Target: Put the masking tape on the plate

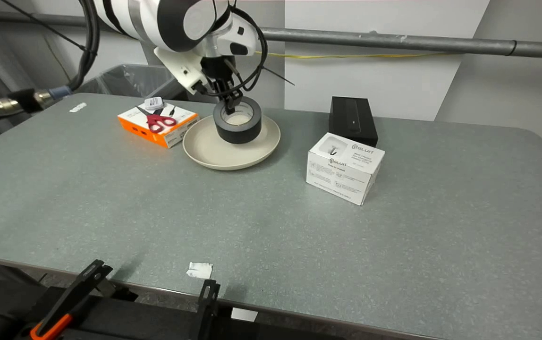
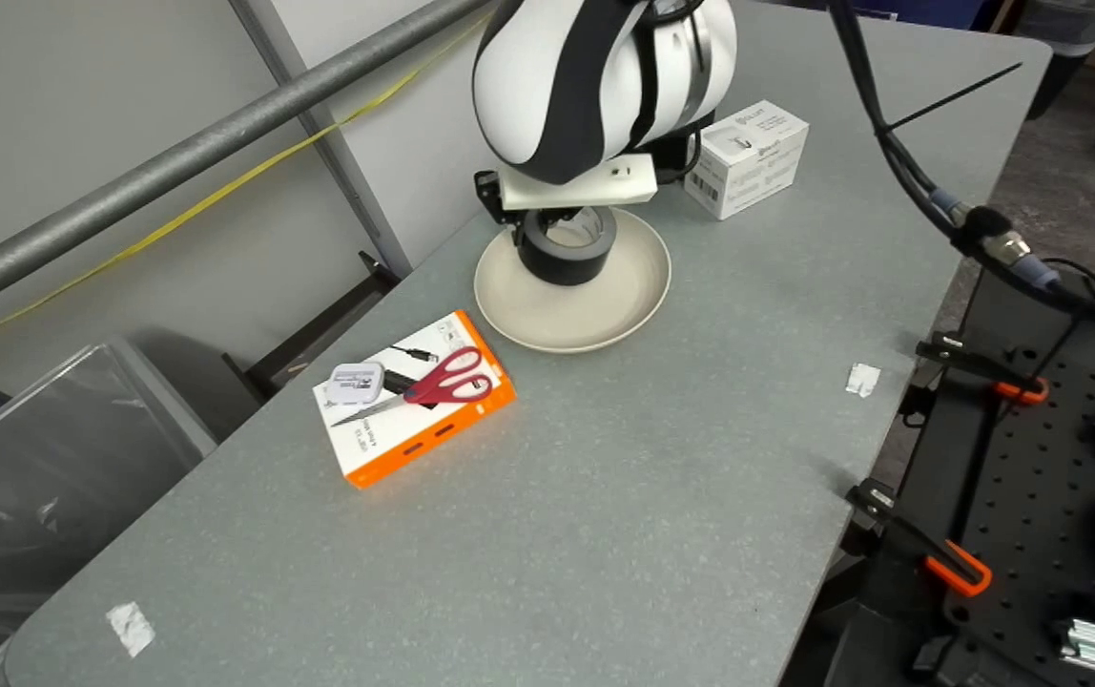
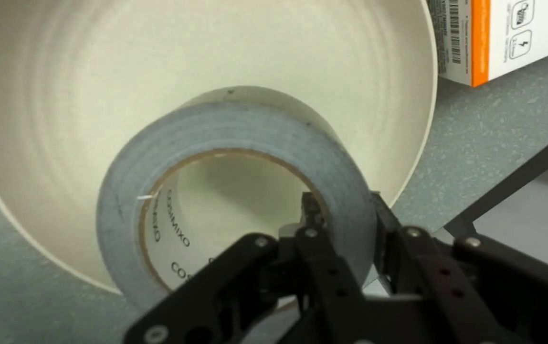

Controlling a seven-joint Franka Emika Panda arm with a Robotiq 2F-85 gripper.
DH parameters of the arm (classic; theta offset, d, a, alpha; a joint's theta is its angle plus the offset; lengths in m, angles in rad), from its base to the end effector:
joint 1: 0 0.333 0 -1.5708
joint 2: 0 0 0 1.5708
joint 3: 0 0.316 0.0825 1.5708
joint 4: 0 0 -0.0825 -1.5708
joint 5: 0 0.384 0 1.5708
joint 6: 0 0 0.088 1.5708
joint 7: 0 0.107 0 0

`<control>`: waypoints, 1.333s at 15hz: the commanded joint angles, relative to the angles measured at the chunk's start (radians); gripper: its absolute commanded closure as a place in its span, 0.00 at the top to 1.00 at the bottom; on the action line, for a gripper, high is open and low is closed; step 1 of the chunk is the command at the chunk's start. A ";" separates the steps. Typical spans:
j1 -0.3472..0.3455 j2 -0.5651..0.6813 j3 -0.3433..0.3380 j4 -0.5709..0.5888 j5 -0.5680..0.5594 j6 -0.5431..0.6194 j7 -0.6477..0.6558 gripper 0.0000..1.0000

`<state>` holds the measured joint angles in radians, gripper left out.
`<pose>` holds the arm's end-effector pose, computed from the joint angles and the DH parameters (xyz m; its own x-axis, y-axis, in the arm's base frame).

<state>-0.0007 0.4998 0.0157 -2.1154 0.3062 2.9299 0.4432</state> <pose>0.6025 -0.0103 0.2041 0.7205 -0.6672 0.1890 -0.6167 -0.7411 -0.2653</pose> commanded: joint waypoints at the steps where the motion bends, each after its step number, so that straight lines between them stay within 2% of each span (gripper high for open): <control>1: -0.007 0.111 0.019 0.130 0.033 -0.019 -0.019 0.06; 6: -0.006 0.145 0.020 0.157 0.032 -0.030 -0.019 0.06; 7: -0.014 0.142 0.031 0.157 0.039 -0.031 -0.026 0.51; 9: -0.015 0.141 0.037 0.156 0.040 -0.029 -0.029 0.58; 14: -0.017 0.139 0.052 0.152 0.043 -0.027 -0.032 0.96; 15: -0.017 0.138 0.053 0.152 0.043 -0.029 -0.032 1.00; 20: -0.043 0.127 0.079 0.150 0.049 -0.067 -0.058 1.00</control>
<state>-0.0054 0.6217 0.0564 -1.9927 0.3077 2.9085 0.4411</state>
